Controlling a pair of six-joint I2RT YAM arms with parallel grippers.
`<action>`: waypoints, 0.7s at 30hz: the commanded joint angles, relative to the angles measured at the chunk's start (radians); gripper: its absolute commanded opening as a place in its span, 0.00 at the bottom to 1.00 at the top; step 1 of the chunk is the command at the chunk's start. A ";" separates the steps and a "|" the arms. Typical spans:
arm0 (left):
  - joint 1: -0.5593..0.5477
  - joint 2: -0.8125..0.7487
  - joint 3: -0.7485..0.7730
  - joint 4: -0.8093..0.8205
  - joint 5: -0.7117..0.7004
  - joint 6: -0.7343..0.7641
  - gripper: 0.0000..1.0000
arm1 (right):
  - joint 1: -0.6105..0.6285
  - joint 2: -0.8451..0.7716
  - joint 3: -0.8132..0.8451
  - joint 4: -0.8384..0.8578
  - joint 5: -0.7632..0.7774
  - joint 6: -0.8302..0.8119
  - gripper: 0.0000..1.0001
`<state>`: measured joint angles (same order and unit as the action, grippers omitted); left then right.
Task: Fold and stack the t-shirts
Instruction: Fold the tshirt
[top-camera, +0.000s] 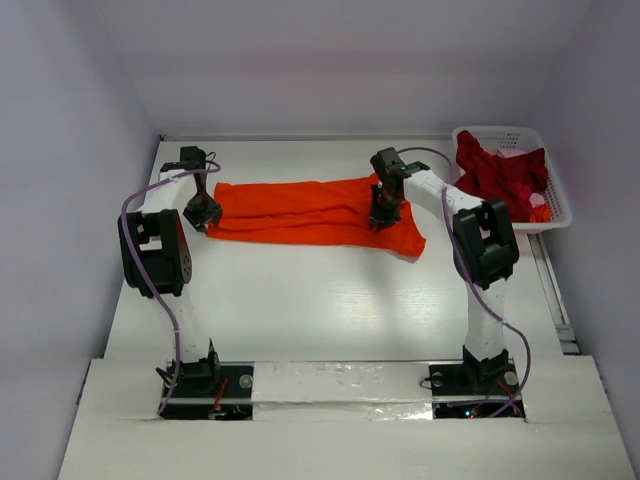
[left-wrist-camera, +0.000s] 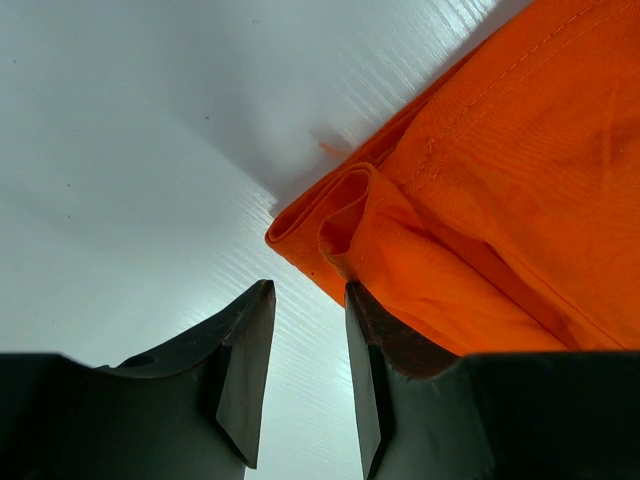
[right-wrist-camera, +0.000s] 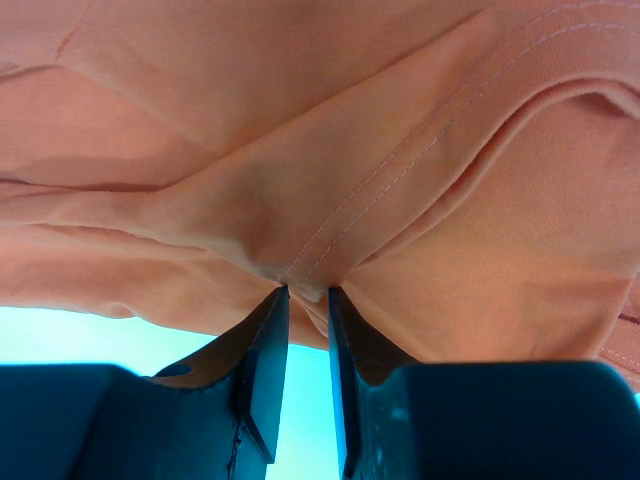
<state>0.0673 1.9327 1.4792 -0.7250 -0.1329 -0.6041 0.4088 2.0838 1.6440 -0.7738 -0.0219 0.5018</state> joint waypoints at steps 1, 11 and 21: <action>0.003 -0.012 0.006 -0.016 -0.014 0.010 0.32 | 0.002 -0.018 0.050 0.030 0.019 0.001 0.27; 0.003 -0.014 0.015 -0.019 -0.014 0.013 0.32 | 0.002 0.025 0.059 0.039 0.019 -0.002 0.23; 0.003 -0.014 0.029 -0.022 -0.013 0.017 0.32 | 0.002 0.056 0.073 0.039 0.019 -0.003 0.06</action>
<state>0.0673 1.9327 1.4792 -0.7258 -0.1326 -0.6010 0.4088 2.1258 1.6691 -0.7673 -0.0174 0.5011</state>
